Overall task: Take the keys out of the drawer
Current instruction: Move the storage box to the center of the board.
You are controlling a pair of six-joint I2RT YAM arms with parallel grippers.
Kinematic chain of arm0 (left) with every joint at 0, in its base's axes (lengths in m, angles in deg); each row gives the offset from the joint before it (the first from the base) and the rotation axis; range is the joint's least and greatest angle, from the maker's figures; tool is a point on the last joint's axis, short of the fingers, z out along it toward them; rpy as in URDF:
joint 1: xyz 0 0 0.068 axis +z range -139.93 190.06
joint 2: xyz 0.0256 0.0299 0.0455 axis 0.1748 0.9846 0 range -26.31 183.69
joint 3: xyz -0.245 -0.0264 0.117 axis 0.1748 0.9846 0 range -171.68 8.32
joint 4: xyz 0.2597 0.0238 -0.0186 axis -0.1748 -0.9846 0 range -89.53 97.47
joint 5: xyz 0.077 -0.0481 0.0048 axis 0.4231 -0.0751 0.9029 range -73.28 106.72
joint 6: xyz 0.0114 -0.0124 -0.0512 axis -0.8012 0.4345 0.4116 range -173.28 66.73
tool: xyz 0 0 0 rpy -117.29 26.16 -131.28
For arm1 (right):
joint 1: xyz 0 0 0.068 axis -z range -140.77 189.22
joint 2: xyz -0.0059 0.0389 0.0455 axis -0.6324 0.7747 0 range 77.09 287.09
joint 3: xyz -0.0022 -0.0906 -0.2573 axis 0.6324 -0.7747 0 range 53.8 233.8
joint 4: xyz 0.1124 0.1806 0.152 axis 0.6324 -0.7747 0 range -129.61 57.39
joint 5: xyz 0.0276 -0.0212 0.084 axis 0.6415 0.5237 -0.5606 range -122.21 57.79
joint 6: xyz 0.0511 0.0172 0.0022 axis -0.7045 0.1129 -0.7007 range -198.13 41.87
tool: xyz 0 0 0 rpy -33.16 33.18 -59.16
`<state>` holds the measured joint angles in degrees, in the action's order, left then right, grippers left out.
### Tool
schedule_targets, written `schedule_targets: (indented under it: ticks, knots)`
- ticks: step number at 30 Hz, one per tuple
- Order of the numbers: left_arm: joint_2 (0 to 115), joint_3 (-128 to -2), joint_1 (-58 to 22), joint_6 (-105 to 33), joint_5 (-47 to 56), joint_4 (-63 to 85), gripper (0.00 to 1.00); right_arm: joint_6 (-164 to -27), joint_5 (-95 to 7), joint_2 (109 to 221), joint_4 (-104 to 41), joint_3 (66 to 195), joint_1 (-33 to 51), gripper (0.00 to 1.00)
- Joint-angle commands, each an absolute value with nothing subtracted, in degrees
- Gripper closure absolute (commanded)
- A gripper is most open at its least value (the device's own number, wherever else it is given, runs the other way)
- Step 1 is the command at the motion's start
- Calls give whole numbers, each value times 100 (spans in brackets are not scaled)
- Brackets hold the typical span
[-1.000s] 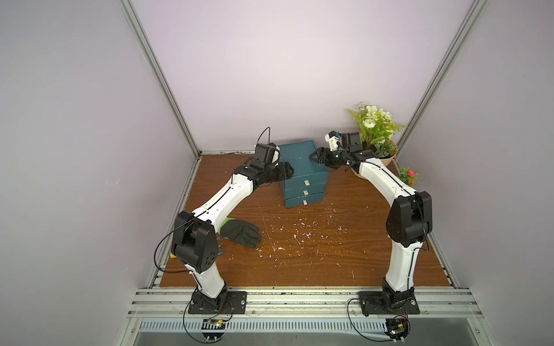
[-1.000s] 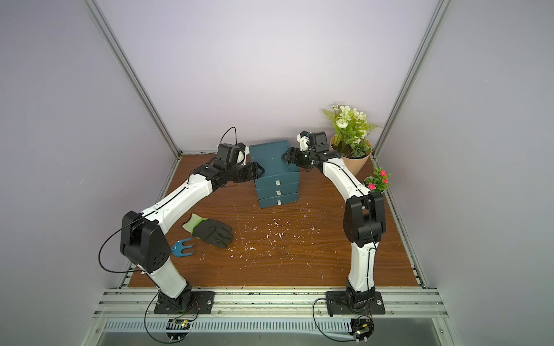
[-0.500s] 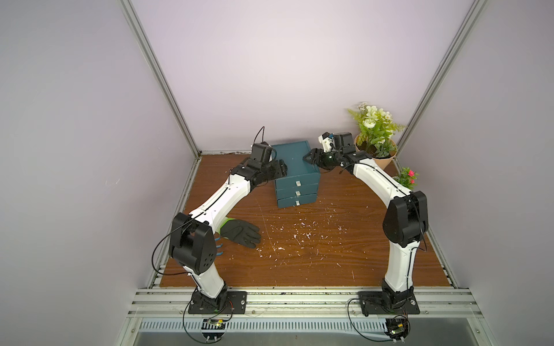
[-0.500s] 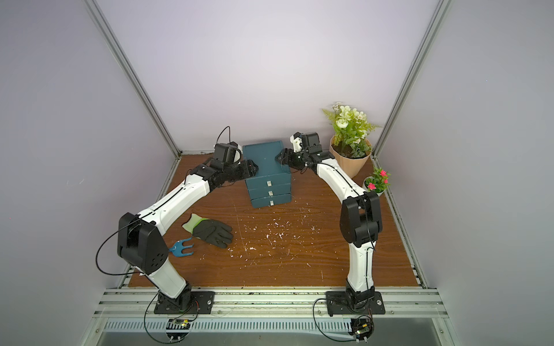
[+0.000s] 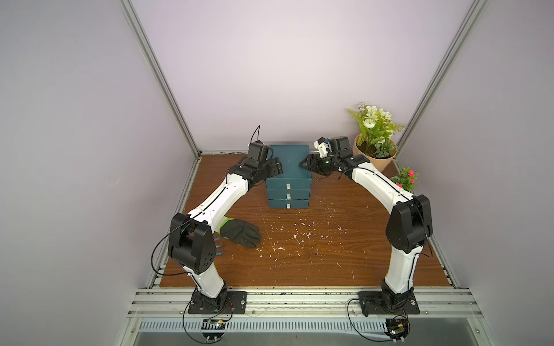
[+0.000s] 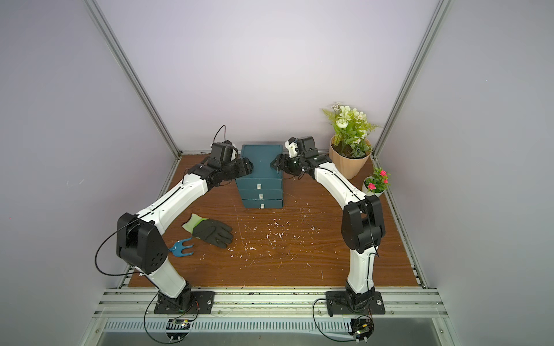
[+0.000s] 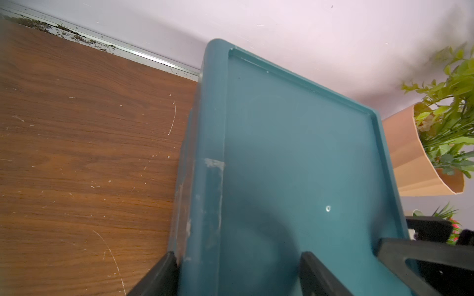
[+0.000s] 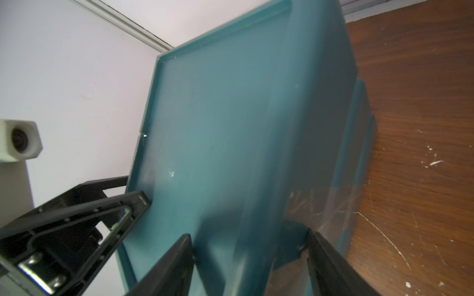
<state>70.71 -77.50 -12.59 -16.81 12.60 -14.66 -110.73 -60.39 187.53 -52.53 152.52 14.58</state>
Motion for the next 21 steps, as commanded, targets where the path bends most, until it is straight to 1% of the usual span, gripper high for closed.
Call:
schedule_targets:
  ticks: [1,5,12,17,21]
  knots:
    - [7035,-7702,-1294,-1706,1108,-1451,23,-11104,-6789,18582,-5414,15138,1075,27]
    - [7003,-7780,-1272,-1692,1213,-1483,23,-11010,-6691,18560,-5480,15200,1078,26]
    - [6446,-7792,-1278,-1527,2052,-1539,21,-10678,-6208,18737,-6023,16216,1127,22]
    - [5604,-7060,-1278,-922,2635,-1068,22,-10584,-5887,18633,-6154,16633,1140,22]
    - [4934,-6461,-1279,-265,2597,-718,24,-10352,-5496,18354,-6294,16692,1154,21]
